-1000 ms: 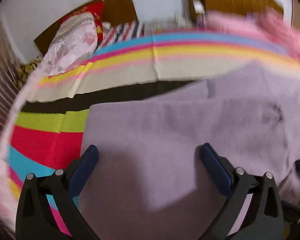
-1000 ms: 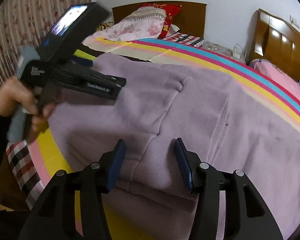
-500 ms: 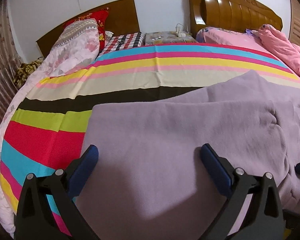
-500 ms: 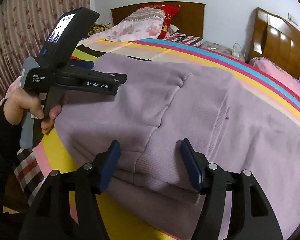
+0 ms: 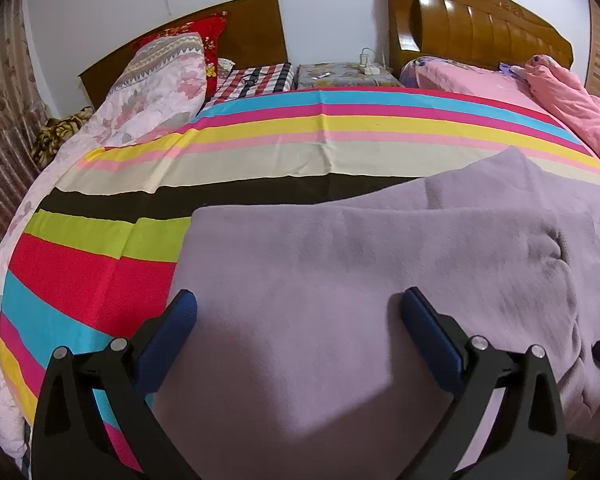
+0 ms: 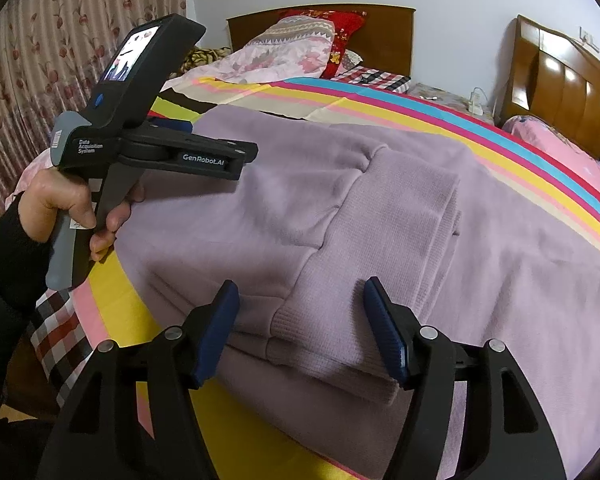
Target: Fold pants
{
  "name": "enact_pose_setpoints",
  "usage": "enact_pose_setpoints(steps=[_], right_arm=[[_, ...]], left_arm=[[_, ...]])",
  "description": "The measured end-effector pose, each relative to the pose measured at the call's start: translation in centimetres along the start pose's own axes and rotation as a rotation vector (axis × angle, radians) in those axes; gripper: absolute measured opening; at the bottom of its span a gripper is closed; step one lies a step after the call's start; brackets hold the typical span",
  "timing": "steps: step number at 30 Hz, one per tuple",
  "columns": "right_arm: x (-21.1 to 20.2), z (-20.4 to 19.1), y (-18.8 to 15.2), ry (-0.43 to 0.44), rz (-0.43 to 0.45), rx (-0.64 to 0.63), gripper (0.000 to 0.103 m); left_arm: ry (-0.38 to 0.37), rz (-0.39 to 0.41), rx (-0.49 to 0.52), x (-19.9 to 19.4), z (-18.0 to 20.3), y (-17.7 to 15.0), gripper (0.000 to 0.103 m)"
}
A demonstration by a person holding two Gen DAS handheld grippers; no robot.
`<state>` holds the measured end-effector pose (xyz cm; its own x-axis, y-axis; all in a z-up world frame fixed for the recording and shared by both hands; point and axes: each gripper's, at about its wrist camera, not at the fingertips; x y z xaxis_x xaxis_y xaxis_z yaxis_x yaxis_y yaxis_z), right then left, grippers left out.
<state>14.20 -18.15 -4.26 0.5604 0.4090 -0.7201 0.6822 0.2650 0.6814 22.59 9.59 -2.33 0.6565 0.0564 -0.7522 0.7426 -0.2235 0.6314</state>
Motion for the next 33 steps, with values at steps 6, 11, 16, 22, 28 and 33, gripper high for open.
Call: enact_pose_setpoints(steps=[6,11,16,22,28,33], right_arm=[[-1.0,0.6,-0.4,0.041,-0.019,-0.003,0.070],[-7.5,4.1,-3.2,0.076,0.078,0.095,0.083],[-14.5,11.7,-8.3,0.066,0.225,0.392,0.087],[-20.2,18.4,-15.4,0.019,0.308,0.668,0.087],[-19.3,22.1,-16.7,-0.027,0.257,0.803,0.085],[-16.5,24.3,-15.2,-0.081,0.161,0.855,0.084]], left_arm=[[0.021,-0.004,-0.007,0.1,-0.1,0.0,0.102],[0.135,0.008,-0.054,-2.6,0.8,-0.4,0.101],[-0.056,0.176,-0.071,-8.3,4.8,-1.8,0.101],[-0.187,0.115,0.093,-8.1,11.5,-4.4,0.101],[-0.248,0.063,0.056,-6.4,10.8,-5.3,0.102],[-0.237,0.065,0.075,-6.2,11.0,-5.4,0.102]])
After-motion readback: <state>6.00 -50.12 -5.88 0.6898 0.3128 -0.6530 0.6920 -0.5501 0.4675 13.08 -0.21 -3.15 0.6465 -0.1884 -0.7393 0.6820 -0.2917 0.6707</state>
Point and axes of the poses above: each gripper's, at about its wrist camera, not at the fingertips, and x roughly the way its jaws point, z to its right, y to its top, and after that the axes turned 5 degrees about x, right-handed
